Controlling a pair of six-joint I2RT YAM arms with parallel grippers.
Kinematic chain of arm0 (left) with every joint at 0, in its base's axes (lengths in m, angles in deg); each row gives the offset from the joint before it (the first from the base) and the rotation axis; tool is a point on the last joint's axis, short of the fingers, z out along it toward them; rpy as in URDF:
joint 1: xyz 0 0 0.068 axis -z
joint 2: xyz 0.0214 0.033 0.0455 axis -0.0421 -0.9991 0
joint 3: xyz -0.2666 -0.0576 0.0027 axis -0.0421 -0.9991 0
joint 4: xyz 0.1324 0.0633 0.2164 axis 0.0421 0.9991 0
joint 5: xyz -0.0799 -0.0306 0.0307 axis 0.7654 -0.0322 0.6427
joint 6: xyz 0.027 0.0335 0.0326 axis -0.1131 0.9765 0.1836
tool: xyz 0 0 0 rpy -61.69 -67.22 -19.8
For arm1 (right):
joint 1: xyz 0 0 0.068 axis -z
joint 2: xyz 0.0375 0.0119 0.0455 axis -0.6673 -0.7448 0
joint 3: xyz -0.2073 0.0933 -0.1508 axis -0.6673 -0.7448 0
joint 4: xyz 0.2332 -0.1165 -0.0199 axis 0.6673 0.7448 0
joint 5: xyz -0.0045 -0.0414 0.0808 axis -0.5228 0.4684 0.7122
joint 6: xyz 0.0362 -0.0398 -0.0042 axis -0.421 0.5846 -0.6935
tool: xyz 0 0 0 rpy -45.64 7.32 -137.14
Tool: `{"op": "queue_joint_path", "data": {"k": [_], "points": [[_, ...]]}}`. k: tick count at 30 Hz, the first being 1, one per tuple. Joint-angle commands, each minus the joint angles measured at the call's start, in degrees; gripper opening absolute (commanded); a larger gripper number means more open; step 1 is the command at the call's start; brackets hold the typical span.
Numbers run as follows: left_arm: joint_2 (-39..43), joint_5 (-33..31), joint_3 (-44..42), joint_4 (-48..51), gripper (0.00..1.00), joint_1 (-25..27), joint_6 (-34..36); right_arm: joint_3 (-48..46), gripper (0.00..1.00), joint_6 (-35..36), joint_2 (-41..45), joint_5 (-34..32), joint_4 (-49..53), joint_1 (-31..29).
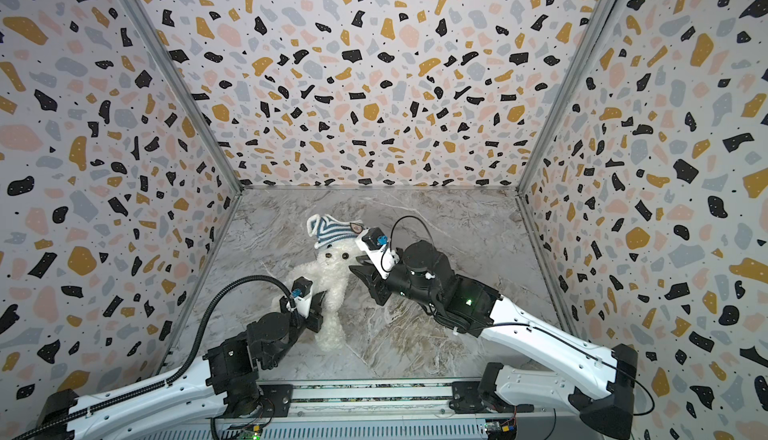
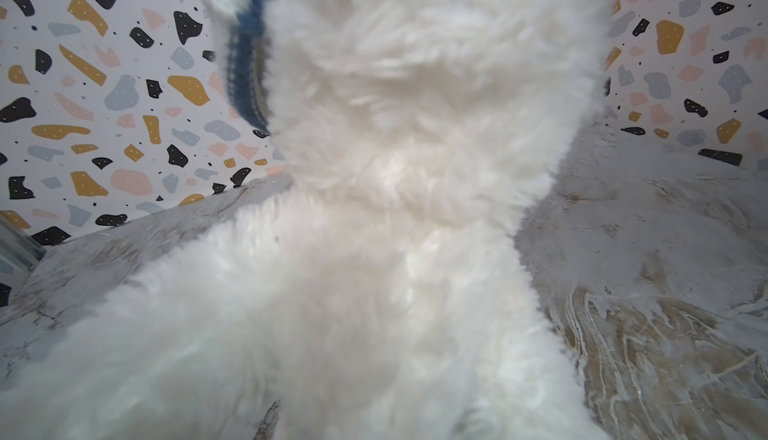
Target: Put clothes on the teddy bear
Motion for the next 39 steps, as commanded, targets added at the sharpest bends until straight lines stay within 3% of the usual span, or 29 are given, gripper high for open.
{"op": "queue_joint_path", "data": {"k": [1,4,9,15,22,29,39], "points": [[1.22,-3.23,2.50,-3.00,0.00,1.05,3.15,6.96,0.39,1.32,1.17,-6.70,4.09,1.03],[2.25,-5.08,2.78,-2.04,0.00,2.83,4.11,14.41,0.41,1.97,-2.55,-4.32,10.27,7.46],[1.66,-7.12,3.94,-0.90,0.00,6.36,5.08,25.13,0.41,4.60,-12.62,9.79,16.64,21.40],[-0.06,-7.89,6.49,1.06,0.00,9.51,5.94,34.31,0.41,11.30,-25.05,22.50,19.85,28.73],[-3.70,-8.57,8.72,2.20,0.00,10.92,6.61,36.10,0.41,15.32,-30.69,31.90,23.75,30.47],[-5.44,-7.91,9.47,1.23,0.00,10.93,8.15,25.84,0.43,15.81,-23.97,37.88,20.21,30.41],[-6.48,-6.49,10.17,-0.39,0.00,10.94,10.24,19.61,0.43,16.72,-17.53,41.99,21.91,30.26]]}}
